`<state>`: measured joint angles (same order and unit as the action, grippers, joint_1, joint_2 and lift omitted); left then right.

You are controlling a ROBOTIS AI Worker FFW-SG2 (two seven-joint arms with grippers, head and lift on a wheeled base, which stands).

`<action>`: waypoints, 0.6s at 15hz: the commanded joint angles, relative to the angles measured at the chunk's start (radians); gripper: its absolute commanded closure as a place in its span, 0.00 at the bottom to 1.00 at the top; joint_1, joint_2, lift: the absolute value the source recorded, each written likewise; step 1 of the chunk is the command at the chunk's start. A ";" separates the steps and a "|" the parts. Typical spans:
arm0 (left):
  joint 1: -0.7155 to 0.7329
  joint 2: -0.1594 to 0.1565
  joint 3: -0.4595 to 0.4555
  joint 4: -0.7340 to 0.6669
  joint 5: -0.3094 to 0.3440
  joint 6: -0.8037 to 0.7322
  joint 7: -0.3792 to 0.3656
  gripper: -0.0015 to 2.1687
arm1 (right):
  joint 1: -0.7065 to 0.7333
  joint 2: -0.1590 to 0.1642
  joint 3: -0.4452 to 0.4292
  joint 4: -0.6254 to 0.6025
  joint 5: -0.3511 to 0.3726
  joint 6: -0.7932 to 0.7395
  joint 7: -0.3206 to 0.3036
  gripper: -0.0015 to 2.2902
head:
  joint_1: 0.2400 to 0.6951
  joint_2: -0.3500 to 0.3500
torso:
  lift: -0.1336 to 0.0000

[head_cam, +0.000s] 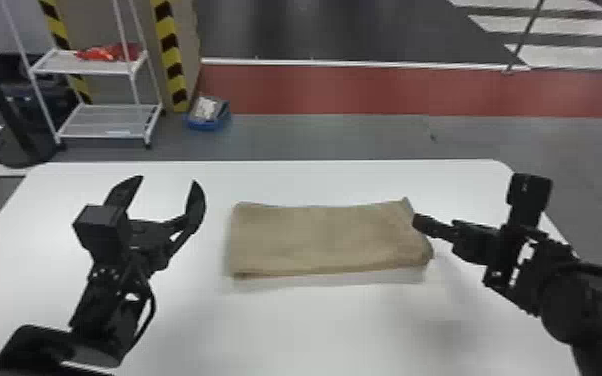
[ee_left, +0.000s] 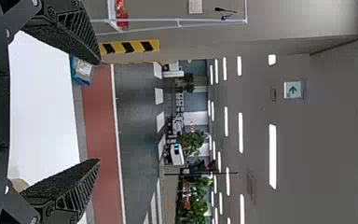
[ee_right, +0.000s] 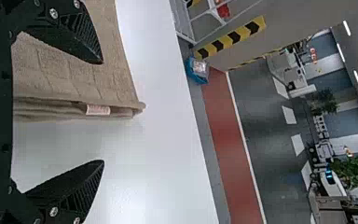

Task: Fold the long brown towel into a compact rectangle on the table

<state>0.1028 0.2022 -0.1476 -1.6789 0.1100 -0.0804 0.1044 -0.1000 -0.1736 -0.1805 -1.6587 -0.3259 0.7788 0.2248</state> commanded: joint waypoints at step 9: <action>-0.009 0.003 -0.009 0.019 -0.012 0.003 0.005 0.07 | -0.086 -0.018 0.075 0.122 0.079 0.027 0.042 0.17 | 1.00 0.41 | 0.11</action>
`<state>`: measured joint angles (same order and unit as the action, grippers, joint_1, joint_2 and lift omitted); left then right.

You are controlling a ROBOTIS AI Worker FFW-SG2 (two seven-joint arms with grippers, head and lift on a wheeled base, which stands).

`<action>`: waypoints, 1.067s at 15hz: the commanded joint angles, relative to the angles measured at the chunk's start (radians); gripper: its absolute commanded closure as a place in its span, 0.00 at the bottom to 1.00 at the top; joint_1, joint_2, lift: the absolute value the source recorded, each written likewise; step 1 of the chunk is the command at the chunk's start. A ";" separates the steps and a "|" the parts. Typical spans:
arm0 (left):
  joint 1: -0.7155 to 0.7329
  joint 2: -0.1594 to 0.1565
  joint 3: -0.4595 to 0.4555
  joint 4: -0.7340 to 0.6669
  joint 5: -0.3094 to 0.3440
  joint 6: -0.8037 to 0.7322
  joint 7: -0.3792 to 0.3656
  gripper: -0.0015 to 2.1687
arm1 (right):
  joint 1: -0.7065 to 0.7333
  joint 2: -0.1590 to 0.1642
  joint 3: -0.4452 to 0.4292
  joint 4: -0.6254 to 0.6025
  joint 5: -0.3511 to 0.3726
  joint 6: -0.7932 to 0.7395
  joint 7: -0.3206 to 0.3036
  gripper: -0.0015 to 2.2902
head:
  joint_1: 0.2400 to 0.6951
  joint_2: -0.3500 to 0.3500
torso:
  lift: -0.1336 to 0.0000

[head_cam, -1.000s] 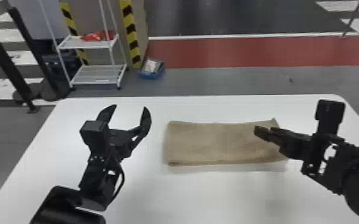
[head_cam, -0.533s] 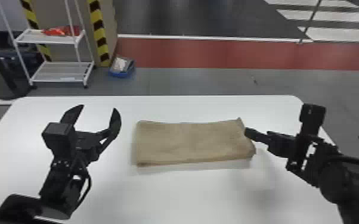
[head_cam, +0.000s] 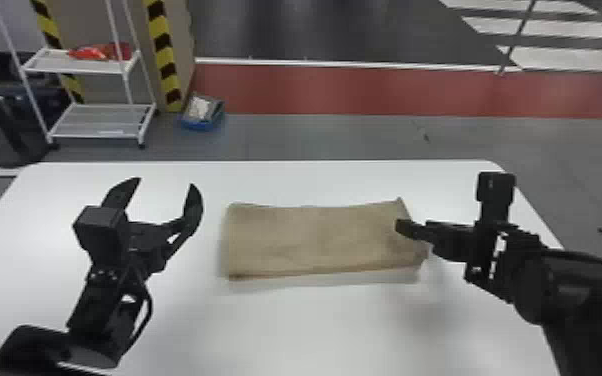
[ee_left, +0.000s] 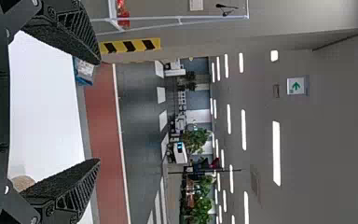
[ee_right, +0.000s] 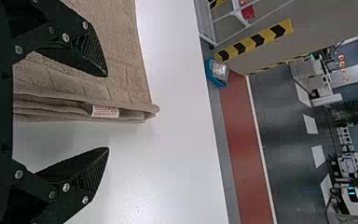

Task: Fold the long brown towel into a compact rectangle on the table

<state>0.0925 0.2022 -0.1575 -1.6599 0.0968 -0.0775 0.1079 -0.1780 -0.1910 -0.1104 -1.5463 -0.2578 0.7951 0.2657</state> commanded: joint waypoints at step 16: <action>0.000 -0.006 -0.007 -0.001 0.003 0.000 -0.002 0.07 | -0.026 0.002 -0.012 0.046 -0.034 0.094 0.056 0.52 | 1.00 0.43 | 0.11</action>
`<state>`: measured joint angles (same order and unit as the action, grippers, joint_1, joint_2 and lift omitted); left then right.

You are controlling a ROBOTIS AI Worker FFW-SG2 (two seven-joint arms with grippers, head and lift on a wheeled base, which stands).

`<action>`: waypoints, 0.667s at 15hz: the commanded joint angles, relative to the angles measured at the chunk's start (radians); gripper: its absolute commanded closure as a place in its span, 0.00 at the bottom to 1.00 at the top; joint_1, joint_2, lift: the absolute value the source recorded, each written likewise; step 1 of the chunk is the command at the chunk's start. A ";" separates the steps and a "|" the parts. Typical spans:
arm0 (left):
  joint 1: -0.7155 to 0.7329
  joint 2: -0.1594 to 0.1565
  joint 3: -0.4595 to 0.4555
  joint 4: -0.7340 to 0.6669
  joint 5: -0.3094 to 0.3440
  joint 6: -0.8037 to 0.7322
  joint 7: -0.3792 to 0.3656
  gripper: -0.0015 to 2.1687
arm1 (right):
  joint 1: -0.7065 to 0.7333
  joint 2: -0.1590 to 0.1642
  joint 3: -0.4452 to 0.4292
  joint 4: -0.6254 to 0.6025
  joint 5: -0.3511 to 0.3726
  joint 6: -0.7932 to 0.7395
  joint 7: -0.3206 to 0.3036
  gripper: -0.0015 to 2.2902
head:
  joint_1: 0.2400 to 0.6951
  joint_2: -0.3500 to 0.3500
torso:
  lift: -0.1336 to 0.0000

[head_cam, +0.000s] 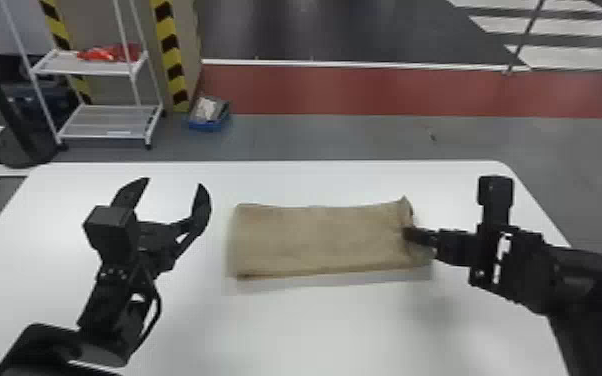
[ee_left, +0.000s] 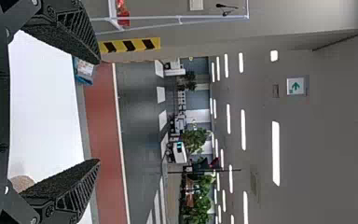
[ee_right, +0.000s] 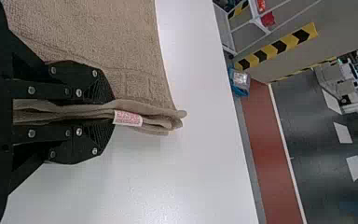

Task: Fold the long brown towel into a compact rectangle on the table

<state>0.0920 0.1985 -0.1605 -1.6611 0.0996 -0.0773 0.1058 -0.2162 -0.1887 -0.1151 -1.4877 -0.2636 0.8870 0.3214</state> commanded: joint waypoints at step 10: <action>-0.017 -0.004 -0.085 0.012 0.019 0.055 -0.113 0.12 | 0.083 -0.003 -0.035 -0.235 -0.175 0.097 0.002 0.54 | 1.00 0.40 | 0.11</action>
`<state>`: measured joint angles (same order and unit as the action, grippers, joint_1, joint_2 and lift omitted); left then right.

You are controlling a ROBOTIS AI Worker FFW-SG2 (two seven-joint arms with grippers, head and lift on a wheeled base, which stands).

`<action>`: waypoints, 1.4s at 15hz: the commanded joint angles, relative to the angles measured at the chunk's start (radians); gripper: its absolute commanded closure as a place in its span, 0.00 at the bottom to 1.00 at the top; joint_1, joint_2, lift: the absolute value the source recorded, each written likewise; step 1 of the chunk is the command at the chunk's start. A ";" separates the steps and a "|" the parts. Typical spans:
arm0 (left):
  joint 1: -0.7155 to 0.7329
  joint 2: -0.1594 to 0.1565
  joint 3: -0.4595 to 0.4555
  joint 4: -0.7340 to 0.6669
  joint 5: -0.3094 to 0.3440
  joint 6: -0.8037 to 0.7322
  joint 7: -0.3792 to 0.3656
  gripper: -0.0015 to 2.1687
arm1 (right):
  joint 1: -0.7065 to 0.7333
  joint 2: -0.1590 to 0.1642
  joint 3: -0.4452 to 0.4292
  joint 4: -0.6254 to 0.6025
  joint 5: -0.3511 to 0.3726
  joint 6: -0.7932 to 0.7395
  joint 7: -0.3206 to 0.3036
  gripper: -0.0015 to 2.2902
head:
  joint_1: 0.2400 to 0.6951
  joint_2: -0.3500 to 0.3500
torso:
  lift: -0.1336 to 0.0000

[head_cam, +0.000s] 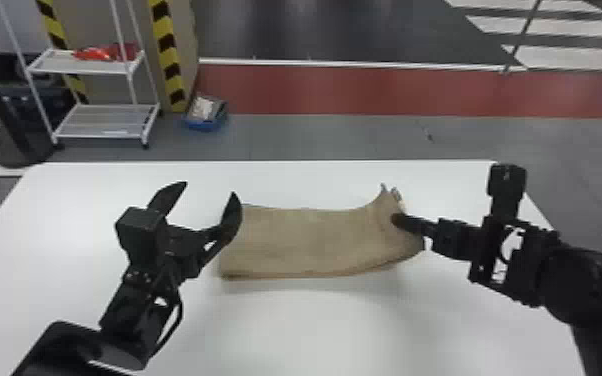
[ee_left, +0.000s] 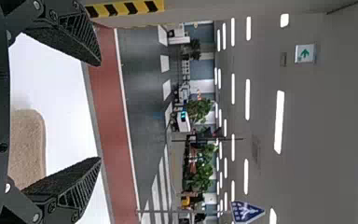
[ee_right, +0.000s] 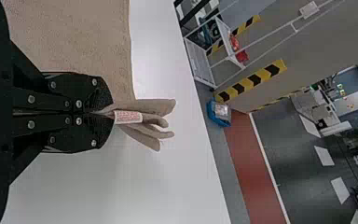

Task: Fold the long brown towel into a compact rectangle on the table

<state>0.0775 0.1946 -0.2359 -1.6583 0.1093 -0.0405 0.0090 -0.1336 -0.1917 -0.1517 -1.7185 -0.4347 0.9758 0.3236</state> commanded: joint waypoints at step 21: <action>-0.182 0.002 0.033 0.256 0.125 0.285 -0.337 0.99 | -0.190 -0.054 0.012 -0.069 -0.263 0.232 -0.029 0.54 | 1.00 0.44 | 0.11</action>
<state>-0.0970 0.1967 -0.1995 -1.4034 0.2498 0.2295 -0.3201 -0.3071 -0.2466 -0.1443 -1.8005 -0.6958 1.1898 0.2959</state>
